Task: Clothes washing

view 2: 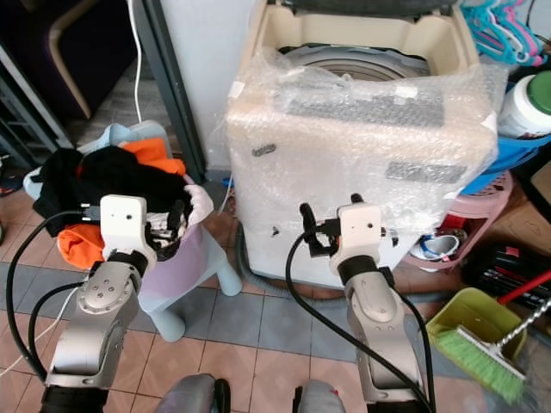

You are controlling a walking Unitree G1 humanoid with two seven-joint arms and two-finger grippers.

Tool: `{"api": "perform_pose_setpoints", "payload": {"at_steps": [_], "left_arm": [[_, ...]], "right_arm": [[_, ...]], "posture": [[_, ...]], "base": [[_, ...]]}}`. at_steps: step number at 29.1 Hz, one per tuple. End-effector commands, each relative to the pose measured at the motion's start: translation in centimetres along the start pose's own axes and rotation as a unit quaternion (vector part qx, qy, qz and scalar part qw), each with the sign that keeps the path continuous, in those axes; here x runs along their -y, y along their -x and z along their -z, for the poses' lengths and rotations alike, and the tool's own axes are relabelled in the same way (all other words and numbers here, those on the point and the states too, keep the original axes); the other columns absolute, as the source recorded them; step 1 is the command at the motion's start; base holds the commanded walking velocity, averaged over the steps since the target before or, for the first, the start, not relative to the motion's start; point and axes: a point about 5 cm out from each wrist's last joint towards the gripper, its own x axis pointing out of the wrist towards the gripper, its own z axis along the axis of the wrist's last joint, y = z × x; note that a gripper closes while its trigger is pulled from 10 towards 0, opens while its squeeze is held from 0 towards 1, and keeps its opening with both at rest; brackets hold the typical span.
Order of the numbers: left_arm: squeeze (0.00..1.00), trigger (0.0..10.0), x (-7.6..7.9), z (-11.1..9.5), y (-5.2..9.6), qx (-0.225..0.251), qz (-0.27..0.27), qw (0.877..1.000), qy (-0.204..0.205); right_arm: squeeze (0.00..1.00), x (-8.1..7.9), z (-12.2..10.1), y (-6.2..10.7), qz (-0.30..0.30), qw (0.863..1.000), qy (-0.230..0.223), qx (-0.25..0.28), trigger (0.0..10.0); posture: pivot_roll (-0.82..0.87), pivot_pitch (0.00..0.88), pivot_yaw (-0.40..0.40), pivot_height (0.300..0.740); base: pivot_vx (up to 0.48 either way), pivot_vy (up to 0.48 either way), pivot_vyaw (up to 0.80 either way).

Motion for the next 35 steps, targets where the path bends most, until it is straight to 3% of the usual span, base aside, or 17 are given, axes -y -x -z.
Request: {"api": "perform_pose_setpoints", "payload": {"at_steps": [1, 14, 25, 29, 35], "left_arm": [[0.0, 10.0, -0.7, 0.7, 0.1, -0.02, -0.014, 0.999, -0.031], [0.0, 10.0, -0.8, 0.9, 0.0, -0.033, -0.02, 0.999, -0.006], [0.0, 10.0, -0.6, 1.0, -0.1, -0.037, -0.018, 0.999, 0.002], [0.0, 10.0, -0.5, 1.1, 0.1, -0.034, 0.0, 0.999, 0.012], [0.0, 10.0, -0.7, 1.3, 0.1, -0.039, -0.016, 0.999, 0.008]], "right_arm": [[0.0, 0.1, -0.1, 0.1, 0.0, 1.0, 0.0, 0.002, 10.0], [0.0, 0.1, -0.2, -0.5, -0.027, 1.0, 0.011, 0.01, 10.0], [0.0, -1.3, 0.1, -0.9, -0.083, 0.996, 0.028, 0.004, 10.0], [0.0, -1.7, -0.1, -1.3, -0.093, 0.995, 0.031, 0.005, 10.0], [0.0, -1.4, 0.3, -1.7, -0.072, 0.997, 0.028, -0.006, 10.0]], "posture": [[-0.02, 0.118, 0.043, 0.74], [-0.02, 0.124, 0.046, 0.74], [-0.01, 0.131, 0.036, 0.74], [-0.01, 0.124, 0.032, 0.74], [0.0, 0.12, 0.025, 0.74]], "base": [[0.0, 0.0, 0.77], [0.132, 0.379, 0.77], [0.0, 0.43, 0.77], [0.354, 0.259, 0.67], [0.461, 0.0, 0.08]]}}
